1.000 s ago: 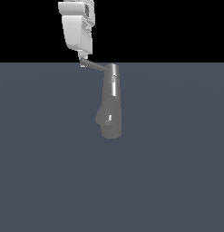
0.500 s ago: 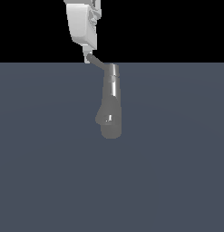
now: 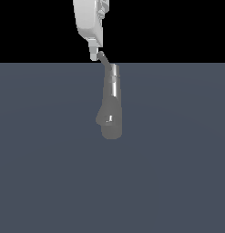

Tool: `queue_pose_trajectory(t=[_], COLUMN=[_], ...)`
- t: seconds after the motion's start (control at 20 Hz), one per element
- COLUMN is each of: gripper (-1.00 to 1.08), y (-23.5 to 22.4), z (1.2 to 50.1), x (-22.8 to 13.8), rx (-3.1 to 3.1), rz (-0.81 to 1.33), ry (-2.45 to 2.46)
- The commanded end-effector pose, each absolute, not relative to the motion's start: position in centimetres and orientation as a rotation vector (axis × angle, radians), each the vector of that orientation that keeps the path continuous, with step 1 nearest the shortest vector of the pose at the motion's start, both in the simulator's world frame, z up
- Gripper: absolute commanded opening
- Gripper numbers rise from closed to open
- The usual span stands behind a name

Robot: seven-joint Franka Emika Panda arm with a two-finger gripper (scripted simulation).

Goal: Turn on the faucet by rotating a designated handle.

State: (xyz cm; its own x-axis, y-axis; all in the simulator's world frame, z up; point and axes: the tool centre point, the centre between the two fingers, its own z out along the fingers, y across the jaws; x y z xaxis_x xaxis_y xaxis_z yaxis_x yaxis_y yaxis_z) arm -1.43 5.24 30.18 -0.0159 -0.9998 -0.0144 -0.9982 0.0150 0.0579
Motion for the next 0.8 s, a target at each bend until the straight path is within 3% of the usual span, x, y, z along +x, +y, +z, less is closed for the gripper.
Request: queue_pose_trajectory(t=[0.0, 0.75], gripper=[-1.0, -1.0], y=[5.2, -4.5], z=[30.2, 30.2], x=[-1.4, -1.9], rx=[2.183, 2.172], rz=[-0.079, -0.082], ry=[-2.216, -2.221])
